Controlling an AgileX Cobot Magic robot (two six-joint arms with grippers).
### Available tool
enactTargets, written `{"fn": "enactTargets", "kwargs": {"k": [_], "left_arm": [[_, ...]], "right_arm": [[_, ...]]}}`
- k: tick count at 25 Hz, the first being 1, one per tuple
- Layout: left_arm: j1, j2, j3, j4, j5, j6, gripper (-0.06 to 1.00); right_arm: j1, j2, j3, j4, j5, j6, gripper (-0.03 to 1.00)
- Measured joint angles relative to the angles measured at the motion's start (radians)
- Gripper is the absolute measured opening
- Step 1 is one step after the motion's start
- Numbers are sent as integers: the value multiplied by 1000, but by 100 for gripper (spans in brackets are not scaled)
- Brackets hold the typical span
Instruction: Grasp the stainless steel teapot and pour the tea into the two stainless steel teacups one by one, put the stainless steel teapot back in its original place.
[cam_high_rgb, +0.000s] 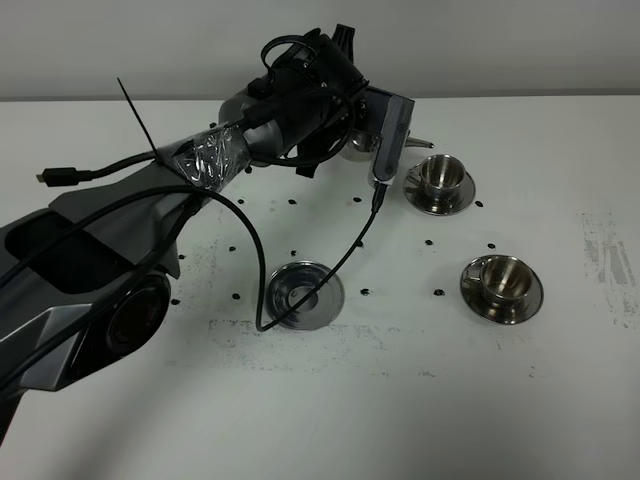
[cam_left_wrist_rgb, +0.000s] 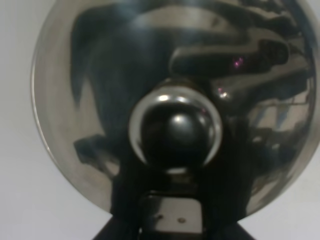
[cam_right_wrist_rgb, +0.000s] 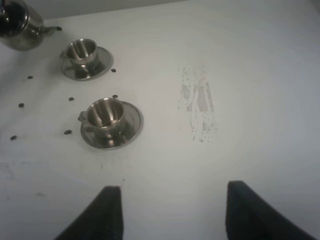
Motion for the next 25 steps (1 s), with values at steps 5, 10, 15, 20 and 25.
{"fn": "enactTargets", "kwargs": {"k": [5, 10, 15, 20, 25], "left_arm": [[-8, 1, 0, 58, -34, 7, 19], [-10, 2, 0, 76, -53, 44, 19], [-10, 4, 0, 106, -69, 67, 19], [-13, 14, 0, 130, -93, 71, 19], [-16, 22, 0, 146, -116, 77, 19]], "right_arm": [[0, 0, 0, -1, 0, 0, 45], [0, 0, 0, -1, 0, 0, 45], [0, 0, 0, -1, 0, 0, 45], [0, 0, 0, -1, 0, 0, 45], [0, 0, 0, -2, 0, 0, 45]]}}
